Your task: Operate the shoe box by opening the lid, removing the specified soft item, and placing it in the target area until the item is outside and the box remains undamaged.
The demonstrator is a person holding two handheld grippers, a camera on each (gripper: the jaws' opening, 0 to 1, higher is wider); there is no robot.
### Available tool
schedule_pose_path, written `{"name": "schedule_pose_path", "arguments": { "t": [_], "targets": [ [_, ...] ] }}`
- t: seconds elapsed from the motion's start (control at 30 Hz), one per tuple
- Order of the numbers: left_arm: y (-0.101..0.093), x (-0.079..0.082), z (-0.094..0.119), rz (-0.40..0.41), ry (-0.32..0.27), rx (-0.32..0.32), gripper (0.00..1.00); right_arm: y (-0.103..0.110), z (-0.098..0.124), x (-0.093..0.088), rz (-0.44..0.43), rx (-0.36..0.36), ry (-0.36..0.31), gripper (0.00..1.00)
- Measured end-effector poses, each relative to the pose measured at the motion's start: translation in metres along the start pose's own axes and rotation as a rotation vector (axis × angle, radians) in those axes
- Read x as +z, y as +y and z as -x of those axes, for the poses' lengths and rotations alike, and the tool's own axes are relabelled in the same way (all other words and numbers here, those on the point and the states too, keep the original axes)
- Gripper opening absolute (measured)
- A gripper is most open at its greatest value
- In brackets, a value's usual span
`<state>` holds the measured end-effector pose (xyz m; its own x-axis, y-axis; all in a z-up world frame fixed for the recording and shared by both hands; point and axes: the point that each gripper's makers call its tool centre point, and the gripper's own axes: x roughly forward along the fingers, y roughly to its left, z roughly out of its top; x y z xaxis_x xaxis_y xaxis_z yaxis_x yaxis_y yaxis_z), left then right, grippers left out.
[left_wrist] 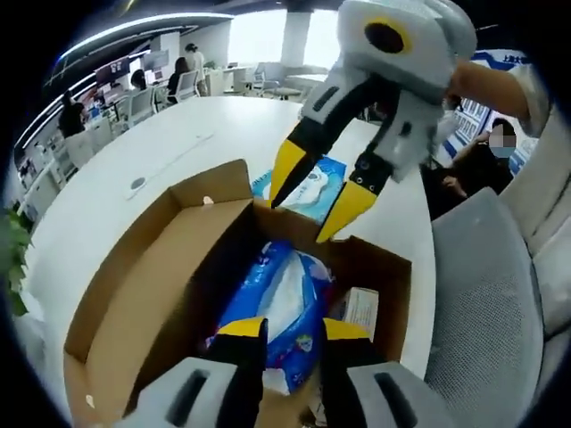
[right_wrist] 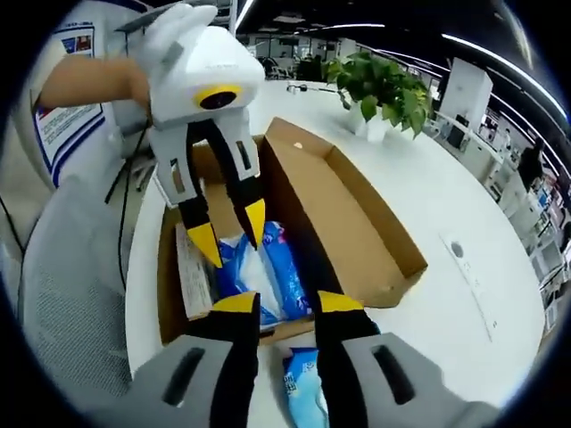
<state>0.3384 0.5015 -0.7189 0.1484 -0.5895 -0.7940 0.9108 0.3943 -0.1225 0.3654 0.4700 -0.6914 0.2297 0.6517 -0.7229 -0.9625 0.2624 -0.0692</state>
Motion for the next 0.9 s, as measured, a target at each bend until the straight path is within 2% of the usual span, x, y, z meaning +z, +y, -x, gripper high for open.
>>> {"name": "schedule_pose_path", "arguments": {
  "t": [0.2,0.47,0.57,0.63,0.77,0.9],
  "targets": [
    [0.002,-0.009,-0.006,-0.029,0.044,-0.019,0.17,-0.007,-0.018,-0.004,0.002,-0.003,0.033,0.17],
    [0.003,-0.018,-0.008,0.013,0.057,-0.045,0.13,0.003,-0.041,-0.010,0.045,0.037,0.090,0.17],
    [0.005,-0.022,-0.008,0.014,0.070,-0.041,0.06,0.007,-0.050,-0.012,0.064,0.047,0.113,0.16],
    [0.007,-0.025,-0.008,0.010,0.083,-0.033,0.01,0.005,-0.054,-0.015,0.088,0.038,0.136,0.13],
    [0.006,-0.026,-0.006,0.020,0.081,-0.036,0.00,0.003,-0.059,-0.019,0.096,0.022,0.158,0.02],
    [0.006,-0.027,-0.003,0.029,0.080,-0.032,0.00,0.001,-0.057,-0.018,0.083,0.011,0.158,0.00]
  ]
}}
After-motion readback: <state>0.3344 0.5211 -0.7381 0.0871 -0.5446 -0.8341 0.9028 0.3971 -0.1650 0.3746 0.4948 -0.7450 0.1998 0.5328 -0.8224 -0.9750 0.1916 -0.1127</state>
